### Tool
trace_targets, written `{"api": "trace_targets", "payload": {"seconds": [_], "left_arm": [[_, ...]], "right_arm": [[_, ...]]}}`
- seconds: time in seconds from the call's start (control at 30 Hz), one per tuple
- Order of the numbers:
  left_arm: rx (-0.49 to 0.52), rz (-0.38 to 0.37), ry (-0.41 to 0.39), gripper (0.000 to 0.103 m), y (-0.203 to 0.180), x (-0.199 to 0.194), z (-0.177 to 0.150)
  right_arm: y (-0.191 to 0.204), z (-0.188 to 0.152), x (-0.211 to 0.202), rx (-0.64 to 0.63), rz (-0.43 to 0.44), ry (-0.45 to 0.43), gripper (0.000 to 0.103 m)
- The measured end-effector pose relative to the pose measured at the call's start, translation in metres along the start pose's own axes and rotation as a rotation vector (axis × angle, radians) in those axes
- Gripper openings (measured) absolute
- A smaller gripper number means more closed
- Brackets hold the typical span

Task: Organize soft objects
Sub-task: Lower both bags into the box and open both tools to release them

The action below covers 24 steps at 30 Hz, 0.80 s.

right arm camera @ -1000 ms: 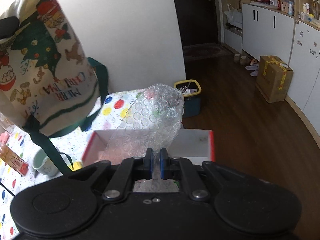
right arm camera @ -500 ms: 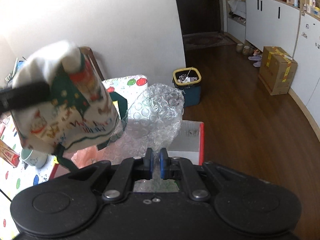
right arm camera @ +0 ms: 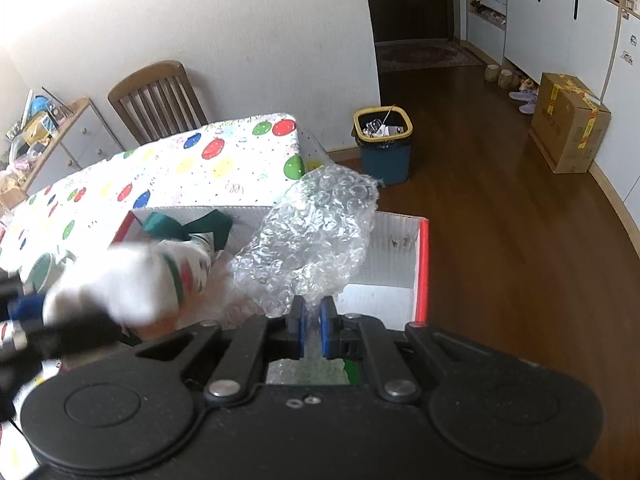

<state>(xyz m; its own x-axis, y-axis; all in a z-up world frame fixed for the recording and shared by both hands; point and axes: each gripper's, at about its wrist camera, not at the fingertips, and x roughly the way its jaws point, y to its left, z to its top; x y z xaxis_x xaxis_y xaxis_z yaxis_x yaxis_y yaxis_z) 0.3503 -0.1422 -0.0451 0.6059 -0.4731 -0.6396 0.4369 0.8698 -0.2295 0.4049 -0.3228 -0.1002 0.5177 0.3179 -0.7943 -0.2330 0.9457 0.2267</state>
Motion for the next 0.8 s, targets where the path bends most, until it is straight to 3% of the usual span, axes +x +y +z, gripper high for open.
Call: {"api": "trace_targets", "payload": {"seconds": [0.5, 0.8], "left_arm": [[-0.076, -0.001, 0.154, 0.019, -0.003, 0.034, -0.029], [-0.061, 0.004, 0.174, 0.024, -0.004, 0.038, -0.037]], "right_arm": [[-0.004, -0.007, 0.017, -0.027, -0.019, 0.026, 0.018], [-0.008, -0.010, 0.003, -0.021, -0.006, 0.013, 0.031]]}}
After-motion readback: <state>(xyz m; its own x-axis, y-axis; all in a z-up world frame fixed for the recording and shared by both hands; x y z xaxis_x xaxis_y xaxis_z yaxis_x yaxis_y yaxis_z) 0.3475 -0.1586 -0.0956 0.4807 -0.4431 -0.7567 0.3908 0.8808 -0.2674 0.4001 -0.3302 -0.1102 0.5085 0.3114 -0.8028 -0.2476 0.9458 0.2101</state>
